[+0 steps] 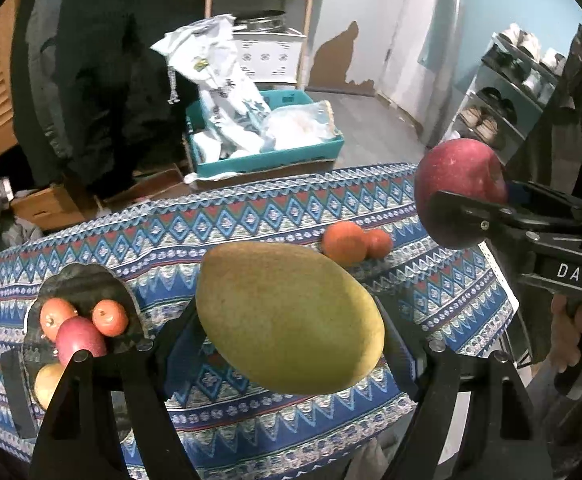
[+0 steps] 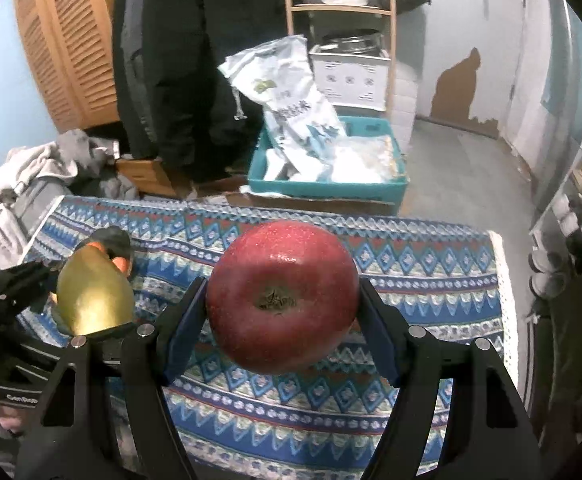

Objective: Organize fruits
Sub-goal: 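Lift and carry the mango and red apple in both tools toward the glass bowl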

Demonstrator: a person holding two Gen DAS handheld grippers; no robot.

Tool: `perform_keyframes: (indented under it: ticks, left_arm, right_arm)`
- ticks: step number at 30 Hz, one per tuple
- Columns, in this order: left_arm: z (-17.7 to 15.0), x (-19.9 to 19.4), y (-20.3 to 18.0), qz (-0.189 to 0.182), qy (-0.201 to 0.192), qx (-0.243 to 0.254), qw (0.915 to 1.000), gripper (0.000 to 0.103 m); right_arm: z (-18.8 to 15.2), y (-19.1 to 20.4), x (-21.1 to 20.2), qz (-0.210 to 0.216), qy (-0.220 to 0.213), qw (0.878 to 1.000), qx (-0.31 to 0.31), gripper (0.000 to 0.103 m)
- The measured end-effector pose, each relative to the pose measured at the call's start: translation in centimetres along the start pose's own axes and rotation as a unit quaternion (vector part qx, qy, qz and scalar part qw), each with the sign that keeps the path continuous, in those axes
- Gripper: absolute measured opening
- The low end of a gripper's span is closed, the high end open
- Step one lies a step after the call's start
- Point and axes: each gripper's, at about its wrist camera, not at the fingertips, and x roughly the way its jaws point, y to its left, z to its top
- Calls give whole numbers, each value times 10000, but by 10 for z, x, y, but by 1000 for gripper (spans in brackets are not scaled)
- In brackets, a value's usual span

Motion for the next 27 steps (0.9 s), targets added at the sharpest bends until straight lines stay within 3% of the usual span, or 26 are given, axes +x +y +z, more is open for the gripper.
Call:
perform_keyframes:
  ticks: [27]
  left_arm:
    - [-52, -15, 130, 506, 106, -1112, 9924, 82]
  right_arm:
    - [33, 129, 70, 814, 483, 9934, -656, 73]
